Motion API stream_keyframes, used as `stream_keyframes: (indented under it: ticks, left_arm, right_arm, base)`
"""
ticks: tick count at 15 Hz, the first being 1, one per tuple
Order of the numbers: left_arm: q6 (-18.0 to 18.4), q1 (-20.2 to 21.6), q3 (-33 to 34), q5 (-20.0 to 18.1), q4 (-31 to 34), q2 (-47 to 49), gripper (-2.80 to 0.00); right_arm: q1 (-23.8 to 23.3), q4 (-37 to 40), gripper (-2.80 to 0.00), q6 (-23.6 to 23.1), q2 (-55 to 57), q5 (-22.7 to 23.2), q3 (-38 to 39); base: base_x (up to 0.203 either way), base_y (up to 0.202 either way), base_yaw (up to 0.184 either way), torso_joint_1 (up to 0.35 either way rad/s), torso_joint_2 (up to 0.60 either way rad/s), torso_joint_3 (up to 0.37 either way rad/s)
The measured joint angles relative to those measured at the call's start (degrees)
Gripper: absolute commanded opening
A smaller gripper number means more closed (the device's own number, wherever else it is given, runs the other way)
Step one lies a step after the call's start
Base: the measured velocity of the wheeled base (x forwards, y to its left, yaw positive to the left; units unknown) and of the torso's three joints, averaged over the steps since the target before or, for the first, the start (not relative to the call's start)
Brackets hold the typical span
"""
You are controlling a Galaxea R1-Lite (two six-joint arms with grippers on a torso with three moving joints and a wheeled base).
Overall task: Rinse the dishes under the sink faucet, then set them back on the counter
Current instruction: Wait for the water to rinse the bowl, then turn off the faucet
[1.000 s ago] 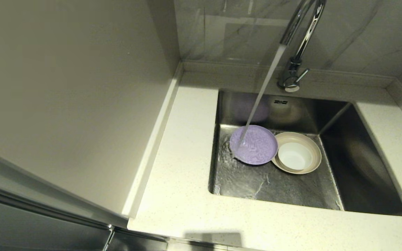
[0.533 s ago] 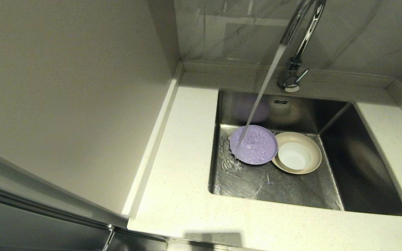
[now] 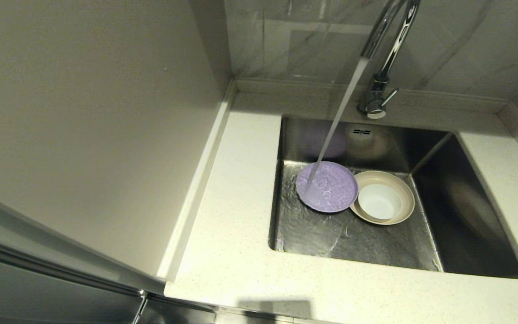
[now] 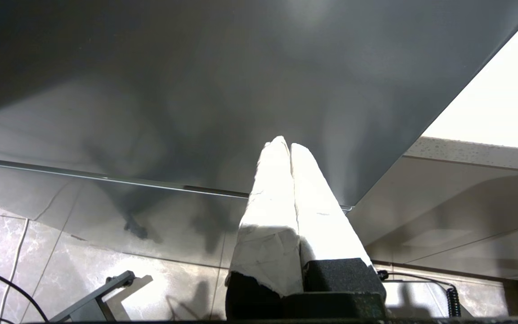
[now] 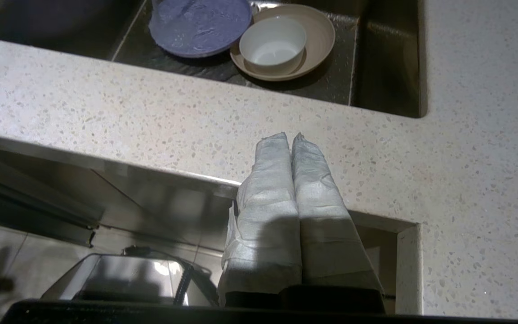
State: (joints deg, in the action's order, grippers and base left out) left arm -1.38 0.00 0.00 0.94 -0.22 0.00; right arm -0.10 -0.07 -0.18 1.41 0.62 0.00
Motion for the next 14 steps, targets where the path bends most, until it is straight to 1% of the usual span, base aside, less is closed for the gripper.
stream_keyframes:
  ticks: [3, 4, 6, 8, 11, 13, 14]
  left_arm:
    - [0.01, 0.0, 0.0, -0.01, -0.02, 0.0, -2.8]
    - [0.01, 0.0, 0.0, 0.0, -0.02, 0.0, -2.8]
    - [-0.01, 0.0, 0.0, -0.01, -0.02, 0.0, -2.8]
    - [0.0, 0.0, 0.0, 0.0, -0.02, 0.0, -2.8]
    - [0.01, 0.0, 0.0, -0.01, -0.02, 0.0, -2.8]
    - [0.01, 0.0, 0.0, -0.01, -0.02, 0.0, -2.8]
    - [0.01, 0.0, 0.0, 0.0, -0.02, 0.0, -2.8]
  right_arm:
    - [0.0, -0.92, -2.8, -1.46, 3.48, -0.66, -0.21]
    - [0.0, -1.96, -2.8, -1.82, 4.93, -1.23, -1.44]
    - [0.0, -4.17, -2.8, -2.06, 7.95, -1.51, -5.77]
    - [0.0, -5.11, -2.8, -1.38, 11.93, -1.47, -12.06]
    - [-0.11, -5.04, -2.8, 3.31, 23.13, -1.53, -23.94]
    - [-0.17, -3.07, -2.8, 7.88, 32.87, -1.36, -34.87]
    - [-0.17, -0.52, -2.8, 10.64, 38.13, -1.19, -41.63]
  base:
    - [0.0, 0.0, 0.0, 0.0, 0.0, 0.0]
    - [0.0, 0.0, 0.0, 0.0, 0.0, 0.0]
    - [0.0, 0.0, 0.0, 0.0, 0.0, 0.0]
    - [0.0, 0.0, 0.0, 0.0, 0.0, 0.0]
    - [0.0, 0.0, 0.0, 0.0, 0.0, 0.0]
    - [0.0, 0.0, 0.0, 0.0, 0.0, 0.0]
    - [0.0, 0.0, 0.0, 0.0, 0.0, 0.0]
